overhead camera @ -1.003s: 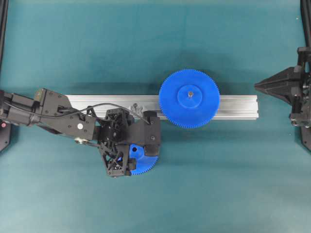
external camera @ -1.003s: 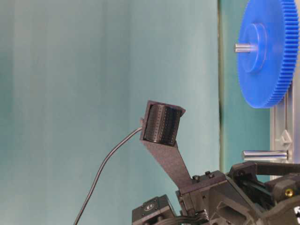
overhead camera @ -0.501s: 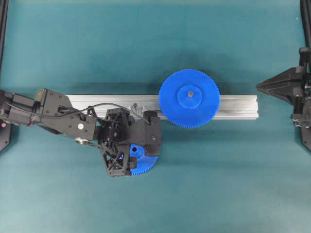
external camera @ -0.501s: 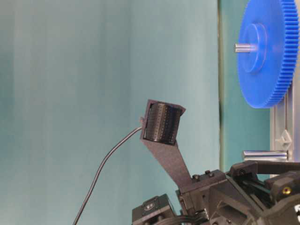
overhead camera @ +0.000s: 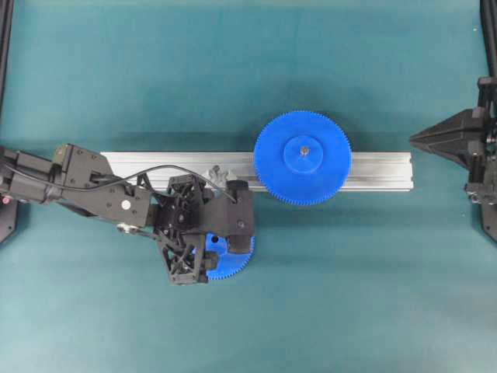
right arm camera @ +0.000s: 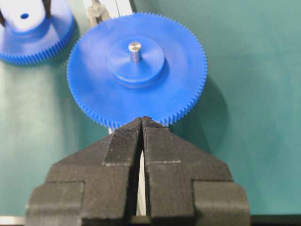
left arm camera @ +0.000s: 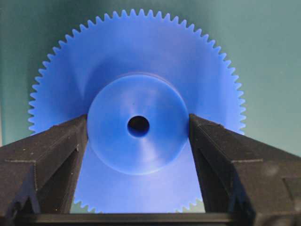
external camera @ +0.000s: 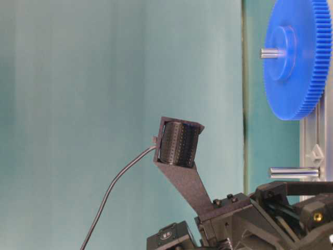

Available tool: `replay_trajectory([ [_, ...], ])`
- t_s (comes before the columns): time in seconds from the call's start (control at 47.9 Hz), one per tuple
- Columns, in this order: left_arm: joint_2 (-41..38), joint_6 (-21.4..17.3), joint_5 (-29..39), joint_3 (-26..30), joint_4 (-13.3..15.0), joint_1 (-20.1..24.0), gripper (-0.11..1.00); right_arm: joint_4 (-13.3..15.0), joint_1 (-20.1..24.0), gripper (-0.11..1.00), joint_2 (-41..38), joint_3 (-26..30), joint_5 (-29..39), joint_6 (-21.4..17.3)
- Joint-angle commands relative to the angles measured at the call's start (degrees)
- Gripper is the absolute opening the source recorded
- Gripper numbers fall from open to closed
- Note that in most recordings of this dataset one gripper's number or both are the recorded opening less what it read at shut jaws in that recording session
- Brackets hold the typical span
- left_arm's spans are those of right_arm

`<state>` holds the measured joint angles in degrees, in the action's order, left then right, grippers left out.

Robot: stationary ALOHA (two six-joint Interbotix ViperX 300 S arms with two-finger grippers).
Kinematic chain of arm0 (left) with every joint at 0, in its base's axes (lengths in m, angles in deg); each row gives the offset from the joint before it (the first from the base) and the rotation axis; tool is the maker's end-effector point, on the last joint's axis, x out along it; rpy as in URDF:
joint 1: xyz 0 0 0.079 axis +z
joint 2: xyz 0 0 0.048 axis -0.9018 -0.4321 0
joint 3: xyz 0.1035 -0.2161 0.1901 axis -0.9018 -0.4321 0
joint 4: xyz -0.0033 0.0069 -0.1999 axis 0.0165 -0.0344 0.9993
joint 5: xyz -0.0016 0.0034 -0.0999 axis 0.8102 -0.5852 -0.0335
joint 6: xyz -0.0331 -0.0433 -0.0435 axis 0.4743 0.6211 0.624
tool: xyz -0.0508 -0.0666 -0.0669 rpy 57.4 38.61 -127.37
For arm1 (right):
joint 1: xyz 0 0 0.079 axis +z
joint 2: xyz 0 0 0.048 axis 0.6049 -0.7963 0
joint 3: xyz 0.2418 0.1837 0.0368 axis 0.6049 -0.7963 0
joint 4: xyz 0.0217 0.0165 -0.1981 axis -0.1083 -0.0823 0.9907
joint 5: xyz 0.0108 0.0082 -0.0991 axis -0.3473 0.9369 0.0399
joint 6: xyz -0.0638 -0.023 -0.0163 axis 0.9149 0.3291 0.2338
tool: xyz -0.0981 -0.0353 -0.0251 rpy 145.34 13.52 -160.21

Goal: Insert the small gear onto the shaft.
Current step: 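Lift the small blue gear and carry it up to the empty shaft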

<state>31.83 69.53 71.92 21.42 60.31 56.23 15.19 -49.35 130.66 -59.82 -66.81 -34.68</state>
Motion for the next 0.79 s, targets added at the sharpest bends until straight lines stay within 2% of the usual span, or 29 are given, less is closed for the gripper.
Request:
replay_trajectory([
  [0.0, 3.34, 0.09, -0.18, 0.79, 0.09, 0.18, 0.72, -0.09, -0.18, 0.05, -0.18, 0.35, -0.44, -0.97],
  [0.418, 11.95, -0.62, 9.4, 2.81, -0.09, 0.35, 0.72, 0.09, -0.35, 0.05, 1.85, -0.7, -0.53, -1.58],
  [0.773, 19.6, -5.36, 11.07, 4.39, -0.09, 7.38, 0.72, 0.18, -0.7, 0.05, 2.2, -0.97, -0.97, -2.72],
])
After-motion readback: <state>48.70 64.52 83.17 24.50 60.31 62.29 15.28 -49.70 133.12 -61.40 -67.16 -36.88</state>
